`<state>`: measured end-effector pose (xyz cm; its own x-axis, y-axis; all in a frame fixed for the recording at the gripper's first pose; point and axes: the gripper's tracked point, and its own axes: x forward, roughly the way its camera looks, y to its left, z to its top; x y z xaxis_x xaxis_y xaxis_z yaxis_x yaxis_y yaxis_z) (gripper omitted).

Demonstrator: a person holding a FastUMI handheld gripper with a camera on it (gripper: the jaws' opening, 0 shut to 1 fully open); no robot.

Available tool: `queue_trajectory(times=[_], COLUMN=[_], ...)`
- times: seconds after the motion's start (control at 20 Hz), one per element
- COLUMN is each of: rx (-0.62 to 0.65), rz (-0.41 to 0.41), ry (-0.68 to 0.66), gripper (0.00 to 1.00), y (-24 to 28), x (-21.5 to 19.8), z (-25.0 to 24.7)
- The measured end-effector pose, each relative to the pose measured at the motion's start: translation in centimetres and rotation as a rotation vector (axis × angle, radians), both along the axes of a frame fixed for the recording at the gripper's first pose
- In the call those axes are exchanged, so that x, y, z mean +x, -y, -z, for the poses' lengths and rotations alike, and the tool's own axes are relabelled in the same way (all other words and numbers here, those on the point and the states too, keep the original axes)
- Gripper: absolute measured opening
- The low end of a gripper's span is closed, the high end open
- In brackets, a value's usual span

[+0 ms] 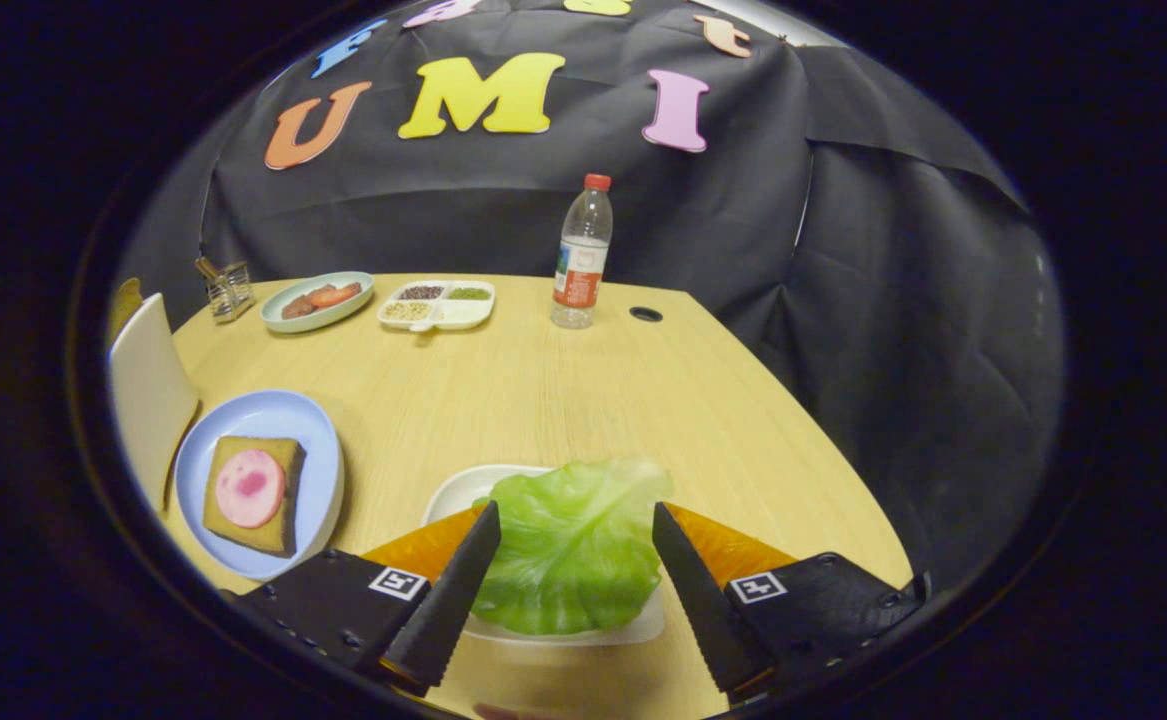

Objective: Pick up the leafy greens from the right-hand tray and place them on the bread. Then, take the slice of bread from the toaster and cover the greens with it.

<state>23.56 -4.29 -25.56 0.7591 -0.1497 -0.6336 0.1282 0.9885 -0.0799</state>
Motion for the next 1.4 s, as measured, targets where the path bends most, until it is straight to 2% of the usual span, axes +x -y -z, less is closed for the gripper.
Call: queue_trajectory(times=[0.15, 0.25, 0.35, 0.45, 0.6, 0.7, 0.75, 0.8, 0.95, 1.15, 1.4], rx=[0.071, 0.128, 0.133, 0.137, 0.158, 0.136, 0.138, 0.130, 0.089, 0.175, 0.204], rz=[-0.002, 0.006, 0.011, 0.024, 0.010, 0.001, 0.005, 0.001, -0.008, -0.014, -0.057], ry=[-0.105, -0.106, -0.093, -0.072, -0.064, -0.063, -0.057, -0.066, -0.064, -0.045, 0.033], gripper=[0.94, 0.93, 0.92, 0.87, 0.57, 0.29, 0.28, 0.05, 0.03, 0.00, 0.00], y=[-0.5, -0.9, -0.7, -0.5, -1.1, -1.3, -1.4, -1.5, -1.4, -2.7, -5.1], x=[-1.0, -0.8, -0.5, -0.2, 0.0, 0.0, 0.0, 0.1, 0.0, -1.1, -2.0], z=[2.6, 2.9, 2.7, 2.9, 2.9, 3.0, 2.8, 2.9, 2.3, 0.4, -4.0])
